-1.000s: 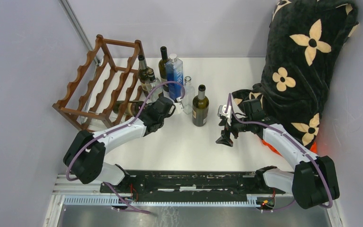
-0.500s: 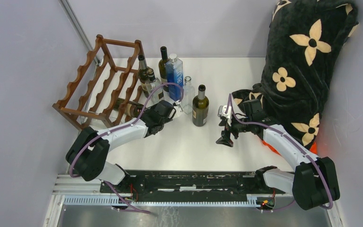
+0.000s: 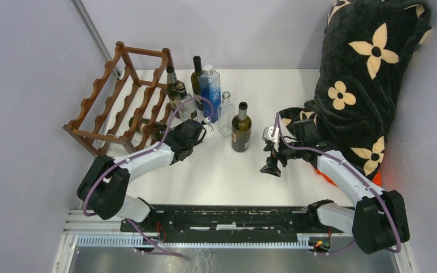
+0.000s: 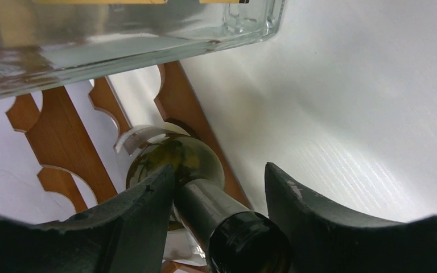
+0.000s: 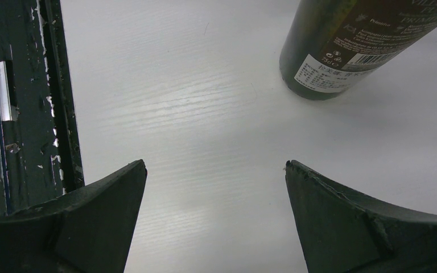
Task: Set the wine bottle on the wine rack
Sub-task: Place the wine bottle in the wine rack.
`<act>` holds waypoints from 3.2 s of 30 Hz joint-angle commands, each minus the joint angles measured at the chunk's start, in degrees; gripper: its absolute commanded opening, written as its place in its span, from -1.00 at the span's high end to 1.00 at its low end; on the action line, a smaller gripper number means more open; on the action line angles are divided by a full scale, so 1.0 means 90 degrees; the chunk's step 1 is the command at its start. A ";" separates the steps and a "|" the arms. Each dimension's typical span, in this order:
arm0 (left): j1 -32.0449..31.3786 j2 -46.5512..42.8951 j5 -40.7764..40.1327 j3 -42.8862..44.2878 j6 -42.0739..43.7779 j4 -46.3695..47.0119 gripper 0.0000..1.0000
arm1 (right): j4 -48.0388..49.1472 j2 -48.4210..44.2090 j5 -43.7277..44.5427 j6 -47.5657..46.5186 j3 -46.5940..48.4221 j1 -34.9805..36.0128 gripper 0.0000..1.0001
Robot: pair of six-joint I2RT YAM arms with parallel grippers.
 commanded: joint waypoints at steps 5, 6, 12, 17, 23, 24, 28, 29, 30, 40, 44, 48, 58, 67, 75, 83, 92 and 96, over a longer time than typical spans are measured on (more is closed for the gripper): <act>0.0070 -0.0104 0.0035 0.0276 -0.0907 -0.0070 -0.53 | 0.0107 -0.0190 -0.0177 -0.0100 -0.0006 -0.0015 -0.96; 0.0070 -0.0133 0.0025 0.0272 -0.0948 -0.0083 -0.61 | 0.0097 -0.0190 -0.0168 -0.0100 -0.0008 -0.0014 -0.96; 0.0061 -0.0405 0.0110 0.0281 -0.1105 -0.0262 -0.74 | 0.0077 -0.0179 -0.0167 -0.0105 0.0021 -0.0017 -0.96; 0.0061 -0.0652 0.0257 0.0315 -0.1311 -0.0573 -0.84 | 0.0038 -0.0185 -0.0167 -0.0115 0.0020 -0.0019 -0.96; 0.0061 -0.0950 0.0364 0.0408 -0.1554 -0.0923 -0.93 | 0.0010 -0.0170 -0.0167 -0.0121 0.0049 -0.0013 -0.96; 0.0053 -0.1007 0.0405 0.0437 -0.1611 -0.0990 -0.96 | 0.0008 -0.0167 -0.0167 -0.0119 0.0056 -0.0015 -0.97; 0.0032 -0.1256 0.0519 0.0511 -0.1757 -0.1138 -1.00 | -0.0002 -0.0153 -0.0160 -0.0132 0.0058 -0.0022 -0.96; 0.0023 -0.1316 0.0547 0.0542 -0.1791 -0.1182 -1.00 | -0.0006 -0.0154 -0.0157 -0.0129 0.0056 -0.0015 -0.96; 0.0022 -0.1374 0.0581 0.0584 -0.1828 -0.1227 -1.00 | -0.0006 -0.0149 -0.0157 -0.0129 0.0062 -0.0015 -0.96; -0.0017 -0.2064 0.1174 0.0921 -0.2121 -0.1724 -1.00 | -0.0055 -0.0161 -0.0128 -0.0171 0.0069 -0.0015 -0.96; -0.0017 -0.2284 0.1508 0.1097 -0.2302 -0.1912 -1.00 | -0.0088 -0.0170 -0.0118 -0.0178 0.0087 -0.0015 -0.96; -0.0017 -0.2514 0.1723 0.1238 -0.2446 -0.2045 -1.00 | -0.0147 -0.0165 -0.0099 -0.0215 0.0126 -0.0016 -0.96; -0.0018 -0.2863 0.2164 0.1790 -0.2806 -0.2460 -1.00 | -0.0641 -0.0235 -0.0025 -0.0588 0.0351 -0.0014 -0.96; -0.0018 -0.3105 0.2734 0.2340 -0.3173 -0.2517 -1.00 | -0.2508 -0.0299 0.0046 -0.2213 0.1293 -0.0015 -0.96; -0.0022 -0.3205 0.3158 0.2769 -0.3536 -0.2522 -1.00 | -0.3441 -0.0335 0.0141 -0.2957 0.2156 -0.0014 -0.96; -0.0015 -0.3243 0.3289 0.3150 -0.3888 -0.2423 -1.00 | -0.3192 -0.0687 -0.0246 -0.3337 0.2374 -0.0015 -0.96; -0.0014 -0.3271 0.3286 0.3526 -0.4512 -0.2038 -1.00 | -0.0658 -0.1784 -0.1103 -0.2557 0.1532 0.0014 -0.96; -0.0008 -0.3275 0.3219 0.3681 -0.4782 -0.1789 -1.00 | 0.0193 -0.1603 -0.0960 -0.1773 0.1522 0.0285 -0.96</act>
